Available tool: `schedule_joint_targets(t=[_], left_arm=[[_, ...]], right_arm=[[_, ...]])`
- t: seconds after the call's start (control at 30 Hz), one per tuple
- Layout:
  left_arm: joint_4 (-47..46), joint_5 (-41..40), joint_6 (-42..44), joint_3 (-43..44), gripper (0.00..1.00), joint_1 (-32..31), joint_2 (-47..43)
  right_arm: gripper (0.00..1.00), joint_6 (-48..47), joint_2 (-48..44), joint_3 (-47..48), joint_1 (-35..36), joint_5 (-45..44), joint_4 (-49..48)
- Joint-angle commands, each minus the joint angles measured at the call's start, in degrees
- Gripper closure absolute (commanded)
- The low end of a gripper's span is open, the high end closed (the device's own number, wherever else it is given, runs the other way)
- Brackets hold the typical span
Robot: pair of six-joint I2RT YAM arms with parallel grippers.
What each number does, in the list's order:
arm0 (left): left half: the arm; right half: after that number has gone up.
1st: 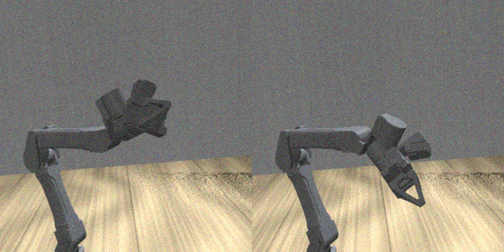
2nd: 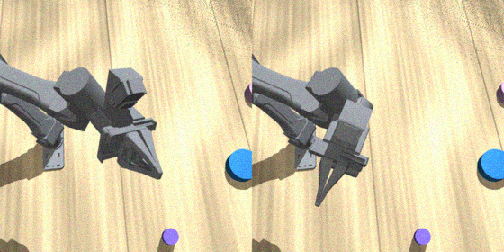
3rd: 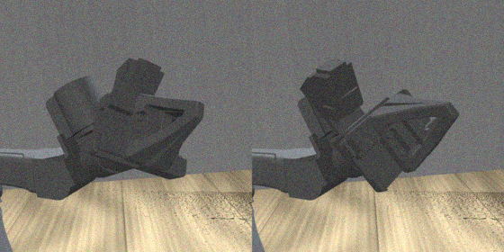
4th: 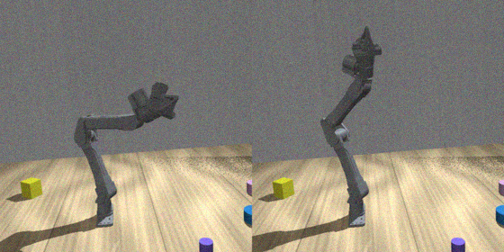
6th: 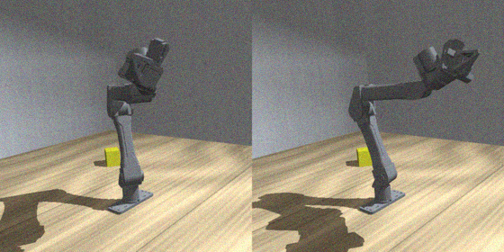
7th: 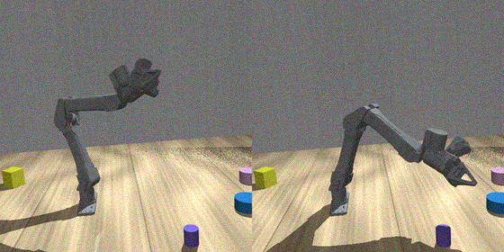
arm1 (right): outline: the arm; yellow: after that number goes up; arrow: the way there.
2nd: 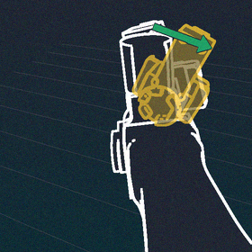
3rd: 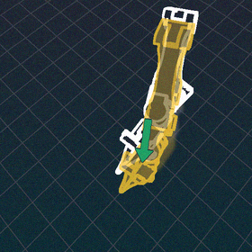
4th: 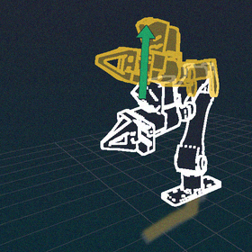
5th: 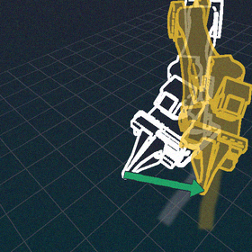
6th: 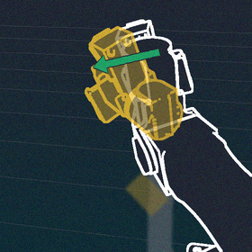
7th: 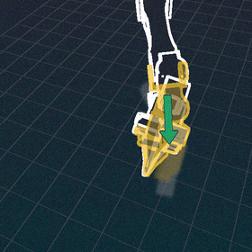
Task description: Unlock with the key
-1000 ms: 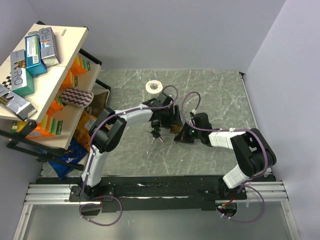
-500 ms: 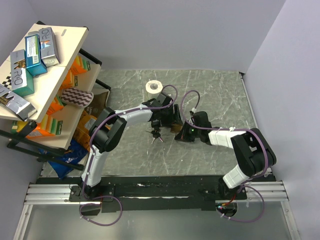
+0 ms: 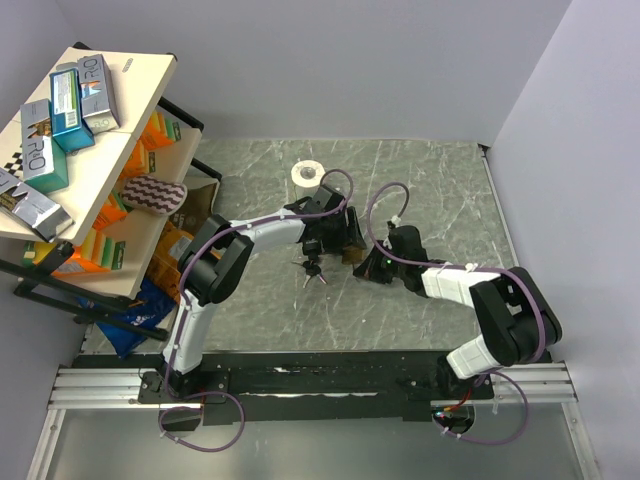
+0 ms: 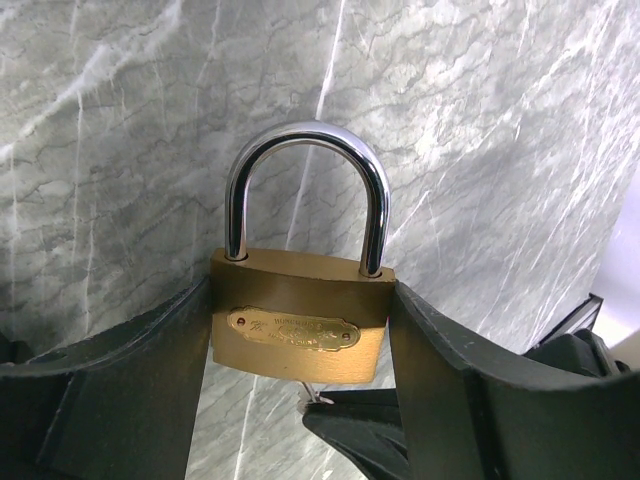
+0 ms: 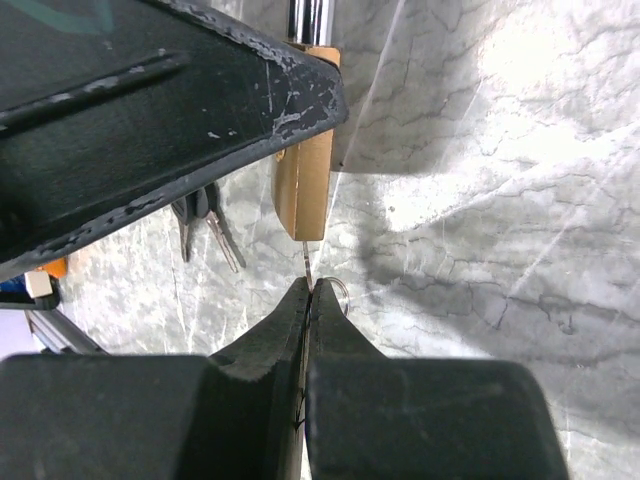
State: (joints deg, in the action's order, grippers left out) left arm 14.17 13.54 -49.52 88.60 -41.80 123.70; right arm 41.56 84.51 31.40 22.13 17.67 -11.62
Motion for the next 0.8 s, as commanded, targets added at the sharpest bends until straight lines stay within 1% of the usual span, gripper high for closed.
schedule_joint_targets(t=[0.0, 0.13, 0.23, 0.4, 0.77], left_arm=[[12.7, 2.2, -0.7, -2.9, 0.99, -1.4, 4.4], [12.0, 3.9, -2.0, -3.2, 0.99, -1.4, 4.5], [12.0, 4.5, -2.8, -2.6, 0.99, -1.4, 4.4], [11.5, 5.6, -3.4, -2.7, 0.99, -1.5, 4.1], [10.3, 6.6, -1.9, -6.0, 0.99, -1.6, 3.7]], right_arm=[[1.0, 0.5, -3.6, 1.1, -1.2, -8.4, -12.2], [1.0, -0.6, -1.6, 2.2, -0.5, -7.1, -12.3], [1.0, -1.9, -0.1, 3.3, 1.3, -7.9, -11.8], [1.0, -1.3, 2.0, 3.7, 3.3, -9.8, -12.6], [1.0, -1.6, 5.4, 7.4, 3.5, -13.3, -11.8]])
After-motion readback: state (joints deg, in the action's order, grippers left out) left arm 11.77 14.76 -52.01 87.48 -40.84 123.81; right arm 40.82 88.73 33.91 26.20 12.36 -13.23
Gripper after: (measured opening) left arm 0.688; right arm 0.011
